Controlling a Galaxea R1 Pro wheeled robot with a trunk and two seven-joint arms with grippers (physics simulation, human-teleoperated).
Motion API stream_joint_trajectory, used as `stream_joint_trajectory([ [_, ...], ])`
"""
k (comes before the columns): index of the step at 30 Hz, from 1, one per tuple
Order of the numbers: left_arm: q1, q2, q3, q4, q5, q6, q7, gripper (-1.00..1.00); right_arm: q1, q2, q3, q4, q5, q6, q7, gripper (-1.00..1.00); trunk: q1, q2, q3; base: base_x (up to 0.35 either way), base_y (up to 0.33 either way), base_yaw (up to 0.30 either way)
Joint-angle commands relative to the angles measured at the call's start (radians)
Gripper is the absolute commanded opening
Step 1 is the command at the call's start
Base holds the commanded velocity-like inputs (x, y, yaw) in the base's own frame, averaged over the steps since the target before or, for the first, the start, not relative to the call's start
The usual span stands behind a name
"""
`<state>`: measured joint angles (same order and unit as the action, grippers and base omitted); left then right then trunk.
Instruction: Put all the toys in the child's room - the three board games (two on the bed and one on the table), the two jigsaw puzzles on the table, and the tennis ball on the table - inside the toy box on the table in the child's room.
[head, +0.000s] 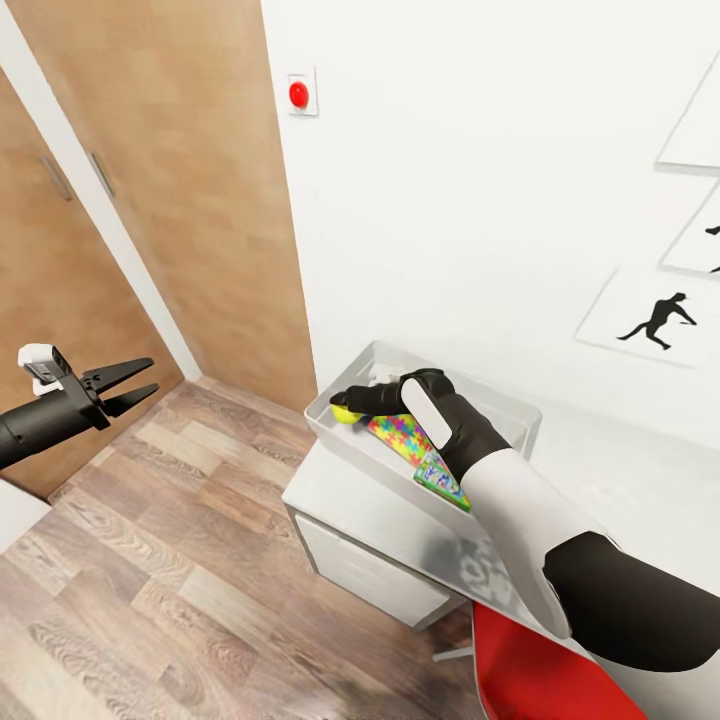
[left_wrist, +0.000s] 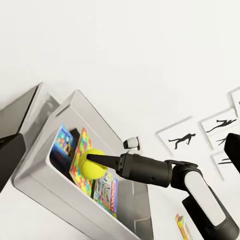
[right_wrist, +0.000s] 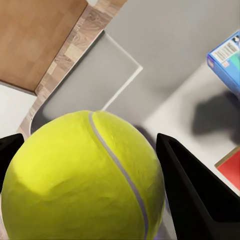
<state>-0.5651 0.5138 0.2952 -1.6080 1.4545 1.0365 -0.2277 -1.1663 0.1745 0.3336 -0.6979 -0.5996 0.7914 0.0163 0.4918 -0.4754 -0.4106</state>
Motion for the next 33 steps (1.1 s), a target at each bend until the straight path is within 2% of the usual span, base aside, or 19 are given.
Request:
stream_joint_trajectory([
  [1,-0.001,0.000,0.001,0.000,-0.009,0.004,-0.010,1.00,-0.001,0.000,0.000,0.000,0.000,0.004,0.000,-1.00,0.000,-0.002,-0.003,0.000,0.000,0.000],
  [21,-0.002,0.000,0.000,0.000,-0.009,0.004,-0.010,1.00,0.000,0.000,0.001,0.001,0.000,0.002,-0.001,-1.00,0.000,-0.002,-0.035,0.000,0.000,0.000],
  [32,-0.001,0.000,0.000,0.000,-0.009,0.004,-0.010,1.00,0.000,0.000,0.000,0.001,0.000,0.003,-0.001,-1.00,0.000,-0.002,-0.041,0.000,0.000,0.000],
  [33,-0.001,0.000,0.000,0.000,-0.009,0.004,-0.010,1.00,0.000,0.000,0.001,0.001,0.001,0.003,-0.001,1.00,0.000,-0.002,-0.041,0.000,0.000,0.000],
])
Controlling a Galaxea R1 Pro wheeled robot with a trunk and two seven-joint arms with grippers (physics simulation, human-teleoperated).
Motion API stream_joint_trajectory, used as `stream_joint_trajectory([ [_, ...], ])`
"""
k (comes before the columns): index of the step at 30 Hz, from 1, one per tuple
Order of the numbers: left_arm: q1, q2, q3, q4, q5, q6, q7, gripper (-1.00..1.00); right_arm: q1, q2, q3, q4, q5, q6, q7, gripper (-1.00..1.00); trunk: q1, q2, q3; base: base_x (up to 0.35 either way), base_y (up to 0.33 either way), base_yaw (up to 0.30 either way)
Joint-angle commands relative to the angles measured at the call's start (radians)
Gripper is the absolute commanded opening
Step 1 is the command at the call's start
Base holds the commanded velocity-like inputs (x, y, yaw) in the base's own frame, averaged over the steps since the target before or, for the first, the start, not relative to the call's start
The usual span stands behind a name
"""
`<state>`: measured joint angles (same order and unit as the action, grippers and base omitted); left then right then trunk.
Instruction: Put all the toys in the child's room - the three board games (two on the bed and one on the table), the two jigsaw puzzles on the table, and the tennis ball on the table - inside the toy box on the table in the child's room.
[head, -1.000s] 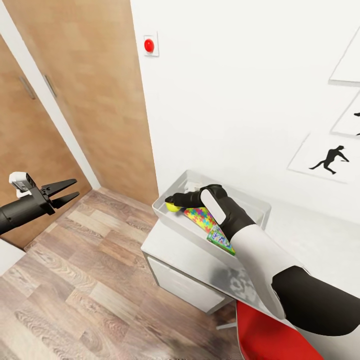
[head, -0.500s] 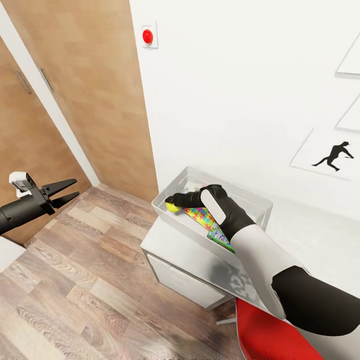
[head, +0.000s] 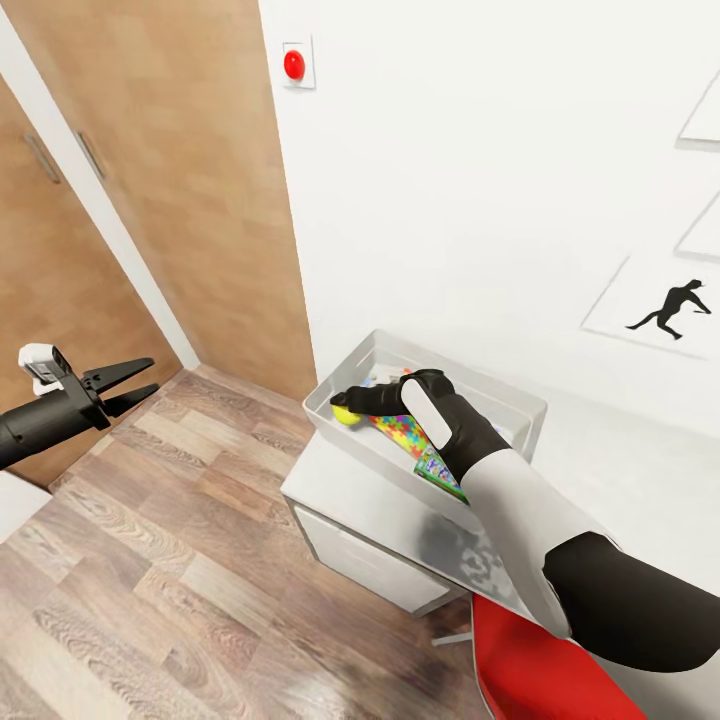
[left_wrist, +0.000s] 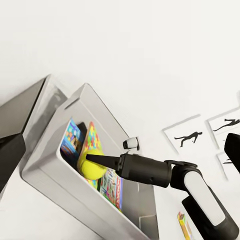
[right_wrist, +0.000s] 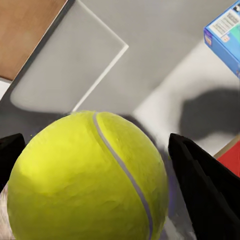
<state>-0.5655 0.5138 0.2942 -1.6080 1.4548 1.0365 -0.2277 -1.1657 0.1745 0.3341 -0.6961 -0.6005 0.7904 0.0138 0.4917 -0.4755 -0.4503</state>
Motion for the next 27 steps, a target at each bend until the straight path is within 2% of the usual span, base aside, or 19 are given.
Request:
stream_joint_trajectory([
  [1,-0.001,0.000,0.001,0.000,-0.010,0.004,-0.010,1.00,-0.001,0.000,0.001,0.000,0.002,0.004,0.001,1.00,0.000,-0.001,-0.002,0.000,0.000,0.000],
  [18,-0.001,0.000,0.000,0.000,-0.010,0.004,-0.010,1.00,-0.003,0.000,0.000,-0.004,0.002,0.006,0.000,1.00,0.000,-0.001,-0.002,0.000,0.000,0.000],
  [27,-0.002,-0.002,-0.002,0.000,-0.010,0.002,-0.010,1.00,-0.021,-0.004,-0.004,-0.040,0.002,0.022,-0.014,1.00,0.000,-0.001,-0.002,0.000,0.000,0.000],
])
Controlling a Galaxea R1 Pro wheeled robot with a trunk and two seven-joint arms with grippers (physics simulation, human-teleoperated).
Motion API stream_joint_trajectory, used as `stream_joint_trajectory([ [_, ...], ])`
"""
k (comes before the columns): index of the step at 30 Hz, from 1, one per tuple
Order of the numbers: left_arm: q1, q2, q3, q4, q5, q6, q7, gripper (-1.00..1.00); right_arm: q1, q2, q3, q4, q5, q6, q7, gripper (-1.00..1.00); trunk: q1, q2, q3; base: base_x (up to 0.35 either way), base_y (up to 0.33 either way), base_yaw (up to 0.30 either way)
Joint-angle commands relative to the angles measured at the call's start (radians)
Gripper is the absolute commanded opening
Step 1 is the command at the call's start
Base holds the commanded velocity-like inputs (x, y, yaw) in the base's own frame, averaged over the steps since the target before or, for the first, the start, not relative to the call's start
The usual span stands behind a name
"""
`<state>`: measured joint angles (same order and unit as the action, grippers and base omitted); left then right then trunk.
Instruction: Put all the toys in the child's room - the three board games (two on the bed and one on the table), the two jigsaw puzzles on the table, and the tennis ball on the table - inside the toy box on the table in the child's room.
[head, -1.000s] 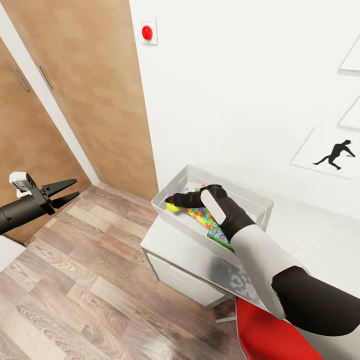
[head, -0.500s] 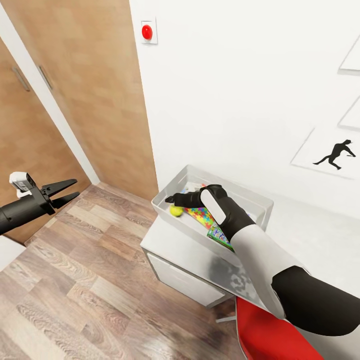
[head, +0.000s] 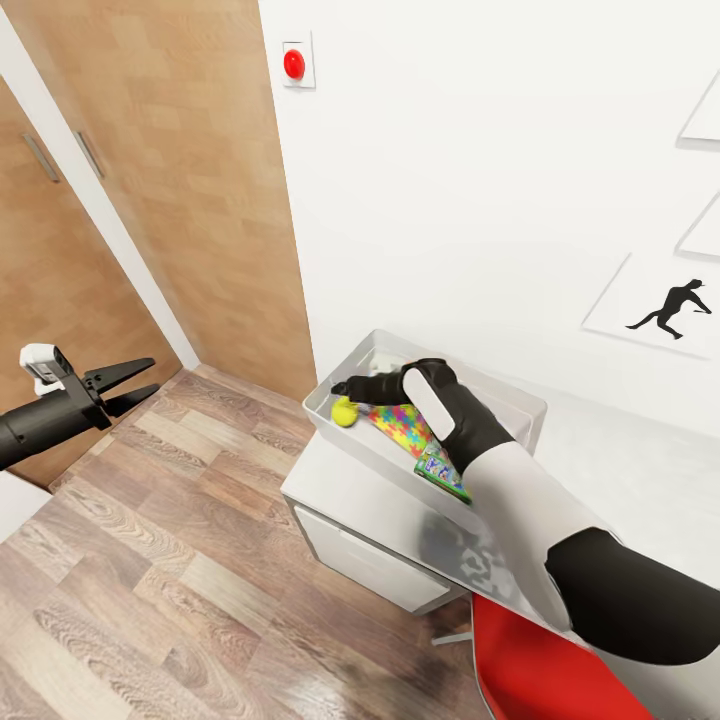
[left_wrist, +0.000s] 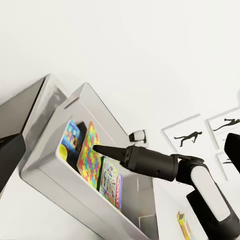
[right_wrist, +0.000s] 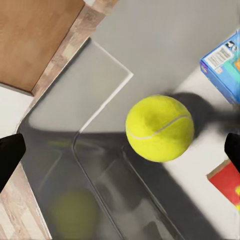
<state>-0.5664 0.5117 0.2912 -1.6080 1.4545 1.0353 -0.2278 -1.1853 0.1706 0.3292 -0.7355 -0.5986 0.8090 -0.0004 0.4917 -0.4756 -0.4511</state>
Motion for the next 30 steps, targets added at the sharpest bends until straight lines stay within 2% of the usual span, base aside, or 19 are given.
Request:
stream_joint_trajectory([
  [1,-0.001,0.000,0.000,0.000,-0.010,0.003,-0.010,1.00,-0.003,-0.004,-0.001,-0.015,0.000,0.009,-0.002,1.00,0.000,-0.001,-0.001,0.000,0.000,0.000],
  [7,-0.002,-0.002,-0.001,0.000,-0.010,0.002,-0.009,1.00,-0.002,-0.027,-0.009,-0.105,-0.001,0.047,-0.007,1.00,0.000,-0.001,-0.001,0.000,0.000,0.000],
  [10,-0.002,-0.007,-0.003,0.000,-0.011,0.000,-0.007,1.00,0.006,-0.060,-0.021,-0.203,-0.004,0.100,-0.008,1.00,0.000,-0.001,-0.001,0.000,0.000,0.000],
  [11,-0.002,-0.007,-0.003,0.000,-0.011,0.000,-0.007,1.00,0.006,-0.060,-0.021,-0.203,-0.004,0.100,-0.008,1.00,0.000,-0.001,-0.001,0.000,0.000,0.000],
  [13,-0.004,-0.015,-0.005,0.000,-0.013,0.000,-0.005,1.00,0.028,-0.094,-0.039,-0.288,-0.006,0.137,-0.005,1.00,0.000,-0.001,-0.001,0.000,0.000,0.000],
  [14,-0.004,-0.015,-0.005,0.000,-0.013,0.000,-0.005,1.00,0.028,-0.094,-0.039,-0.288,-0.006,0.137,-0.005,1.00,0.000,-0.001,-0.001,0.000,0.000,0.000],
  [15,-0.005,-0.020,-0.006,0.000,-0.015,-0.001,-0.004,1.00,0.046,-0.113,-0.052,-0.336,-0.007,0.152,-0.005,1.00,0.000,-0.001,-0.001,0.000,0.000,0.000],
  [16,-0.005,-0.020,-0.006,0.000,-0.015,-0.001,-0.004,1.00,0.046,-0.113,-0.052,-0.336,-0.007,0.152,-0.005,1.00,0.000,-0.001,-0.001,0.000,0.000,0.000],
  [19,-0.010,-0.038,-0.016,0.000,-0.020,-0.001,-0.001,1.00,0.117,-0.169,-0.105,-0.510,-0.009,0.182,-0.002,1.00,0.000,-0.001,-0.001,0.000,0.000,0.000],
  [20,-0.010,-0.038,-0.016,0.000,-0.020,-0.001,-0.001,1.00,0.117,-0.169,-0.105,-0.510,-0.009,0.182,-0.002,1.00,0.000,-0.001,-0.001,0.000,0.000,0.000],
  [22,-0.016,-0.047,-0.030,0.000,-0.023,-0.002,0.001,1.00,0.174,-0.203,-0.150,-0.635,-0.009,0.195,-0.001,1.00,0.000,-0.001,-0.001,0.000,0.000,0.000],
  [23,-0.016,-0.047,-0.030,0.000,-0.023,-0.002,0.001,1.00,0.174,-0.203,-0.150,-0.635,-0.009,0.195,-0.001,1.00,0.000,-0.001,-0.001,0.000,0.000,0.000],
  [24,-0.020,-0.051,-0.037,0.000,-0.024,-0.002,0.003,1.00,0.202,-0.218,-0.171,-0.686,-0.009,0.199,-0.001,1.00,0.000,-0.001,-0.001,0.000,0.000,0.000],
  [30,-0.049,-0.017,-0.003,0.008,-0.016,0.012,0.000,1.00,0.167,-0.184,-0.137,-0.718,-0.034,0.227,-0.002,1.00,0.000,-0.001,-0.001,0.000,0.000,0.000],
])
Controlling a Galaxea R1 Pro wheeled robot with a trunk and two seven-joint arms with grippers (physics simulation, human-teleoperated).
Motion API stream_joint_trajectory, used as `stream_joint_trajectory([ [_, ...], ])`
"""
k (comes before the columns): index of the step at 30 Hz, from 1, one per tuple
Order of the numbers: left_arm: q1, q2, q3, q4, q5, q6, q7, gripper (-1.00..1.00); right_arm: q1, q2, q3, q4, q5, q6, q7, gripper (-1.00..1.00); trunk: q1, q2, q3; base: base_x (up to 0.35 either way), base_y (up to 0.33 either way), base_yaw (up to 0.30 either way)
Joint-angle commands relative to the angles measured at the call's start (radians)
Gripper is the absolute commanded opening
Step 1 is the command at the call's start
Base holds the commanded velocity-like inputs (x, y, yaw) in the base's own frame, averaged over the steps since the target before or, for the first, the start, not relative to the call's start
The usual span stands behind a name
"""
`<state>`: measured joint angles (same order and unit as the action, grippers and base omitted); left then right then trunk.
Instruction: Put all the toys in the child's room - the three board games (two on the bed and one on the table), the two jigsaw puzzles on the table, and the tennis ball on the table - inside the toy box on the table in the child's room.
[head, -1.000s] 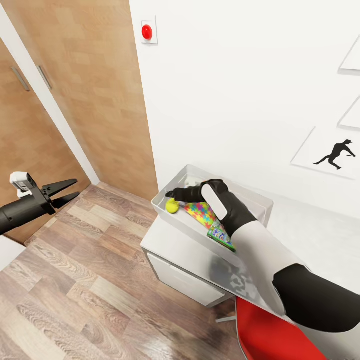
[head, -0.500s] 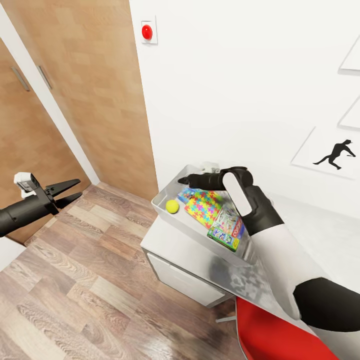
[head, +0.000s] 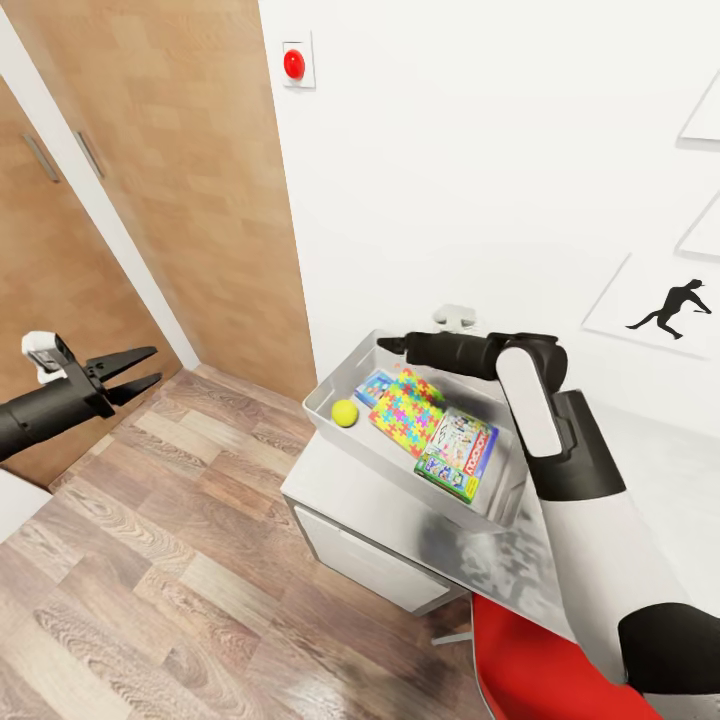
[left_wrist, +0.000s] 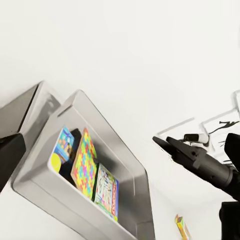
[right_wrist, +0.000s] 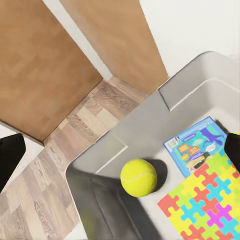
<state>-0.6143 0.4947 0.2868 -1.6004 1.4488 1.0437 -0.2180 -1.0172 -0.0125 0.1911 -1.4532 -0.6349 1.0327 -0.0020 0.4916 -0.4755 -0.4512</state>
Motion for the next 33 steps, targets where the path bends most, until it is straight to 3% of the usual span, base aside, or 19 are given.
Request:
stream_joint_trajectory([
  [1,-0.001,0.006,0.006,0.000,-0.010,0.004,-0.010,1.00,-0.007,0.005,0.007,-0.006,0.002,0.003,0.000,1.00,0.000,-0.001,-0.001,0.000,0.000,0.000],
  [10,-0.001,0.011,0.006,0.000,-0.010,0.004,-0.010,1.00,-0.054,0.012,0.015,-0.033,0.002,0.003,0.000,1.00,0.000,-0.001,-0.001,0.000,0.000,0.000],
  [33,-0.001,0.011,0.006,0.000,-0.010,0.004,-0.010,1.00,-0.054,0.012,0.015,-0.033,0.002,0.003,0.000,1.00,0.000,-0.001,-0.001,0.000,0.000,0.000],
])
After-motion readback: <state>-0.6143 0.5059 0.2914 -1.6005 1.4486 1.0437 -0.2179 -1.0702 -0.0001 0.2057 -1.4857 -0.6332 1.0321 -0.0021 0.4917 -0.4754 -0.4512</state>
